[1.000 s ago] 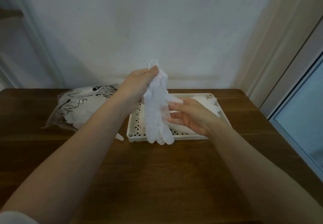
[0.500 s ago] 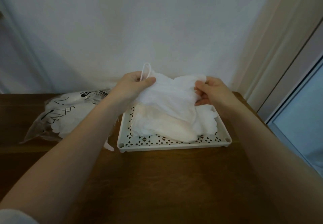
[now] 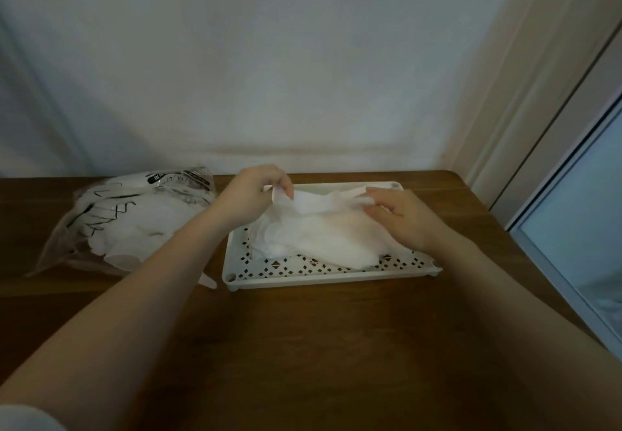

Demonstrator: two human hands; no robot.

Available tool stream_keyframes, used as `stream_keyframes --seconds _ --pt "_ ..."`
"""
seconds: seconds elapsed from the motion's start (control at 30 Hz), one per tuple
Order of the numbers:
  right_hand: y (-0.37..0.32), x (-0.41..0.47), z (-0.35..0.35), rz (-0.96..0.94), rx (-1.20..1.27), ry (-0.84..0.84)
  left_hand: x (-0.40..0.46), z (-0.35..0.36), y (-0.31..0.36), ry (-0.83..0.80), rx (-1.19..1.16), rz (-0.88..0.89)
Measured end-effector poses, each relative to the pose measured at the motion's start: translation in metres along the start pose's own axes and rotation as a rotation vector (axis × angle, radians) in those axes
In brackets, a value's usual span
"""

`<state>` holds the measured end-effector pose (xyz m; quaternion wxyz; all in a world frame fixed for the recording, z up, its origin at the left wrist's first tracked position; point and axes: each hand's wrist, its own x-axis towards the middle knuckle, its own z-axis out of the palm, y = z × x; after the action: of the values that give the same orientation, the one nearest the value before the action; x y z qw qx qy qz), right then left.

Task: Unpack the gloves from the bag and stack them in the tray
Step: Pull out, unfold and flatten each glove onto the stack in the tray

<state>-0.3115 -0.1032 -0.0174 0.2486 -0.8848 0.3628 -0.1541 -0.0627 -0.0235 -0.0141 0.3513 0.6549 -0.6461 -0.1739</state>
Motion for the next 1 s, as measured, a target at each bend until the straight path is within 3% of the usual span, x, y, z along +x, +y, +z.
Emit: stream_keyframes --seconds 0.17,0.27,0.37,0.43,0.5,0.57,0.6,0.67,0.73,0.8,0.9,1.0 --pt "0.010 -0.017 0.011 0.050 0.152 -0.181 -0.016 0.009 -0.004 -0.153 0.276 0.047" --pt "0.010 -0.022 0.009 0.022 0.030 -0.324 -0.026 0.013 -0.008 -0.213 0.376 0.008" --pt "0.011 -0.024 0.006 0.132 -0.103 -0.423 -0.034 0.015 -0.006 -0.319 0.377 -0.073" --pt "0.006 -0.023 0.006 0.255 -0.123 -0.282 -0.040 0.018 -0.003 -0.363 0.331 -0.096" --pt "-0.008 -0.017 0.006 0.305 -0.170 0.067 -0.045 0.020 -0.001 -0.308 0.278 -0.106" --pt "-0.025 -0.008 0.013 0.252 -0.304 0.360 -0.043 0.022 -0.001 -0.244 0.284 -0.125" --pt "-0.031 -0.004 0.021 0.195 -0.303 0.412 -0.041 0.024 -0.001 -0.236 0.323 -0.128" --pt "-0.041 0.002 0.040 0.118 -0.185 0.235 -0.035 0.030 -0.005 -0.229 0.432 -0.111" --pt "-0.037 0.008 0.064 0.081 -0.309 -0.113 -0.033 0.035 -0.011 -0.228 0.546 -0.122" --pt "-0.025 0.013 0.073 0.082 -0.458 -0.295 -0.034 0.039 -0.015 -0.234 0.644 -0.137" --pt "-0.002 0.018 0.069 0.088 -0.511 -0.355 -0.040 0.043 -0.018 -0.164 0.734 -0.143" --pt "0.012 0.016 0.065 0.146 -0.505 -0.289 -0.046 0.045 -0.022 -0.178 0.775 -0.213"
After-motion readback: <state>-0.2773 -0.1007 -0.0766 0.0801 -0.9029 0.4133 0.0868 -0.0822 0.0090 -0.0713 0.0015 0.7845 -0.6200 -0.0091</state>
